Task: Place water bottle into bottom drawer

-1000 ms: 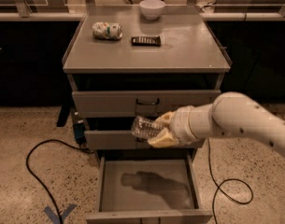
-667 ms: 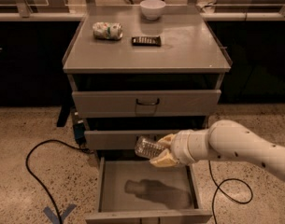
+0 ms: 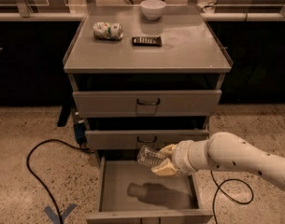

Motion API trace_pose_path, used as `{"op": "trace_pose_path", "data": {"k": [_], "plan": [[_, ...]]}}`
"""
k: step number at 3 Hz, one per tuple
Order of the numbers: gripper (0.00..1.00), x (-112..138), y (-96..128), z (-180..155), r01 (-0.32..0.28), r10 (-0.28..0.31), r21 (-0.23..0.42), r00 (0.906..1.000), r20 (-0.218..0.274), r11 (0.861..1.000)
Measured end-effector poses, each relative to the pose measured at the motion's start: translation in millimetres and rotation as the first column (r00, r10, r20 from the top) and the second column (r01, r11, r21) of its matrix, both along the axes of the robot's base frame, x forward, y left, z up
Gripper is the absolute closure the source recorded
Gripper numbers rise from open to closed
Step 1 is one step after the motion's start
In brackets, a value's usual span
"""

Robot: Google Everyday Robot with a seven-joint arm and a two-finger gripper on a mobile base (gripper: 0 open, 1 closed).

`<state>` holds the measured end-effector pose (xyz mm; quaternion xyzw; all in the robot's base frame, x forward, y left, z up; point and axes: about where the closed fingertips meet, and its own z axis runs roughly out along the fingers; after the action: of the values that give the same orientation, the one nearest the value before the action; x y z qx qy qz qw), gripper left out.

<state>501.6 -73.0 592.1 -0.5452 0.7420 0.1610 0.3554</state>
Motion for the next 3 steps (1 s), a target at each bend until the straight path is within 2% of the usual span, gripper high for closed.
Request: {"op": "trace_pose_path", "data": {"k": [1,3], "plan": [[1.00,-1.0,-3.3,-28.1,0.016,-0.016,0.023,0.9999,-0.003,1.000],[1.00,20.3,-37.6,-154.3,0.059,-0.058,0.041,0.9980,-0.025,0.997]]}}
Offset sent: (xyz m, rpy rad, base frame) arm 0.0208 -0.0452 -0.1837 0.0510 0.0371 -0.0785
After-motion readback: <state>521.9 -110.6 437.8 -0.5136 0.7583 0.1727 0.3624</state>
